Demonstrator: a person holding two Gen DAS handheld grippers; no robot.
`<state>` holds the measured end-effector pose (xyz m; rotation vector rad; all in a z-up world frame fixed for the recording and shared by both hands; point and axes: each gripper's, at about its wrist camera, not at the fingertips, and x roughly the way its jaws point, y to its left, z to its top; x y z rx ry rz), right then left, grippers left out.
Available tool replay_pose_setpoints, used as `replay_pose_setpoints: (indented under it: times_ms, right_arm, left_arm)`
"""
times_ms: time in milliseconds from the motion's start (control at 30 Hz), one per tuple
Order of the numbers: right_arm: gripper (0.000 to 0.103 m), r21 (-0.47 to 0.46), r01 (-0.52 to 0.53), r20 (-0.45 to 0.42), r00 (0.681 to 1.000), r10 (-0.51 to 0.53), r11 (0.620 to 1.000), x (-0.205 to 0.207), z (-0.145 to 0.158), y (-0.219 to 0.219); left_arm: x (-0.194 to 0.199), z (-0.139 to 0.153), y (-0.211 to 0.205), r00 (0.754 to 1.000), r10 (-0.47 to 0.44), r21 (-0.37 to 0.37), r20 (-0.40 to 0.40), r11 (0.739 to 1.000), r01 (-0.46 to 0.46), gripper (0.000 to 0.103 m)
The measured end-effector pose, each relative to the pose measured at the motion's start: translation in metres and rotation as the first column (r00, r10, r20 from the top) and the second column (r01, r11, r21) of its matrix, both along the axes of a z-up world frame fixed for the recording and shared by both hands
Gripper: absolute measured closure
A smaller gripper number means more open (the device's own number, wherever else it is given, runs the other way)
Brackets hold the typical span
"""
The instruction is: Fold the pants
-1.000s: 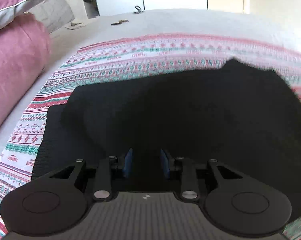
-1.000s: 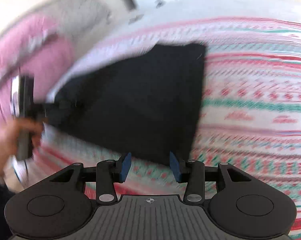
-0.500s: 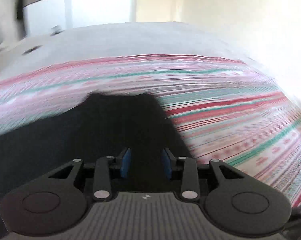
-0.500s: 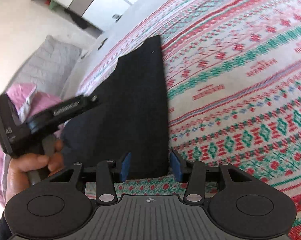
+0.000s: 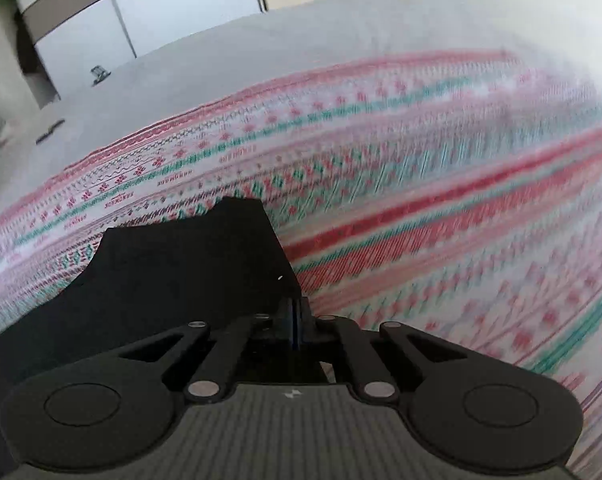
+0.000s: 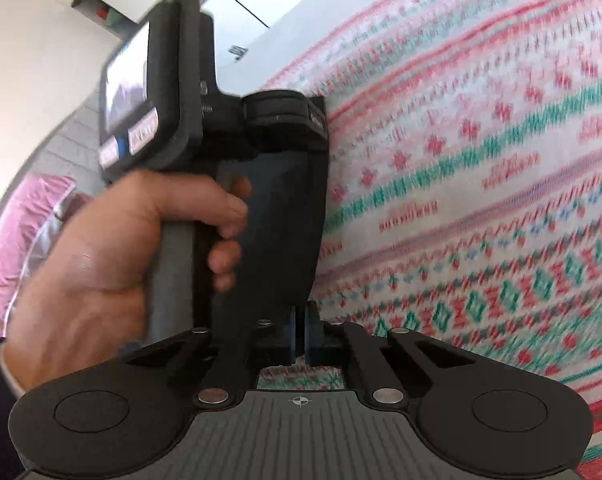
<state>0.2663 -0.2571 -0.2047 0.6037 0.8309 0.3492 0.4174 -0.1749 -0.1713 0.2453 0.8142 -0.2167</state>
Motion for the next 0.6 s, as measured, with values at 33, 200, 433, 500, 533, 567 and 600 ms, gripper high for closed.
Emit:
replay_pose_setpoints:
  times_ms: [33,200,433,500,533,567,600]
  right_arm:
    - [0.100,-0.001,0.004,0.011,1.000,-0.004,1.000,-0.002,0.005,-0.006]
    - [0.100,-0.003,0.055,0.084,0.995,-0.055,0.998,-0.025,0.033,-0.052]
    - [0.100,-0.091,0.151,0.147,0.980,-0.136,0.984,-0.069,0.061,-0.130]
    - [0.100,-0.132,0.187,0.122,0.978,-0.171,0.973,-0.070,0.053,-0.145]
    - [0.100,-0.140,0.191,0.112,0.978,-0.176,0.972,-0.070,0.048,-0.147]
    - [0.100,-0.144,0.188,0.106,0.979,-0.174,0.972,-0.071,0.046,-0.148]
    - [0.100,-0.156,0.181,0.109,0.980,-0.165,0.971,-0.071,0.045,-0.146]
  left_arm:
    - [0.001,0.005,-0.002,1.000,0.002,-0.033,0.006,0.999,-0.002,0.103]
    - [-0.016,0.037,-0.040,0.997,-0.036,-0.156,0.063,0.987,0.045,0.103]
    - [-0.045,0.057,-0.105,0.992,-0.074,-0.297,0.101,0.949,0.101,0.103]
    - [-0.044,0.049,-0.117,0.994,-0.079,-0.309,0.070,0.946,0.097,0.103]
    - [-0.042,0.044,-0.120,0.995,-0.081,-0.308,0.061,0.947,0.096,0.103]
    - [-0.044,0.043,-0.123,0.995,-0.085,-0.305,0.060,0.947,0.099,0.103]
    - [-0.045,0.040,-0.124,0.993,-0.094,-0.297,0.068,0.948,0.111,0.103]
